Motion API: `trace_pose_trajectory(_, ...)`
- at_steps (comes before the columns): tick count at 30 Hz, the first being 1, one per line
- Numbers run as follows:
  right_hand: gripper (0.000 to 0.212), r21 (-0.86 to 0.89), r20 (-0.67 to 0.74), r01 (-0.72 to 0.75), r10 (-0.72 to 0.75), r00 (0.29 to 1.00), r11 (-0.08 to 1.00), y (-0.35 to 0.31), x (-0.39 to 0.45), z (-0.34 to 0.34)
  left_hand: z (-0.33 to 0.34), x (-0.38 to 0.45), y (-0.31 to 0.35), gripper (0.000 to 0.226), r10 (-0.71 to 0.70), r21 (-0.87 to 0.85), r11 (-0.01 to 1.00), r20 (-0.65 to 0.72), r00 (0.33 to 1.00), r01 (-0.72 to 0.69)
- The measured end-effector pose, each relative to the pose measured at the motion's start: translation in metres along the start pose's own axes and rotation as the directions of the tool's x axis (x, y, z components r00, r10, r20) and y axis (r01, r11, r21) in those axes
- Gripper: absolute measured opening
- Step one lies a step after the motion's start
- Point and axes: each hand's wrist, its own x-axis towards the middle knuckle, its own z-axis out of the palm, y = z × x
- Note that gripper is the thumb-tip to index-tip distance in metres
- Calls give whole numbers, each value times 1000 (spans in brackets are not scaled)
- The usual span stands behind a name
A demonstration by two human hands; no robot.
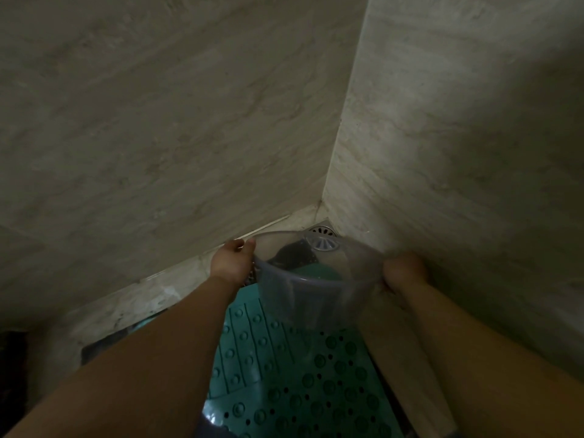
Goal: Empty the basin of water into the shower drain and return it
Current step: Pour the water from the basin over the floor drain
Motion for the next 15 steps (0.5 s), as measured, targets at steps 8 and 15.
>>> trace_pose_trajectory(8,36,-51,-3,17,-17,1000,999,1,2,1,0,-3,1,51,1,1,1000,0,1000,-1)
trace_pose_trajectory(15,26,-49,13,31,-30,999,998,5,11,5,1,-4,2,48,24,8,1000,-4,1000,-24)
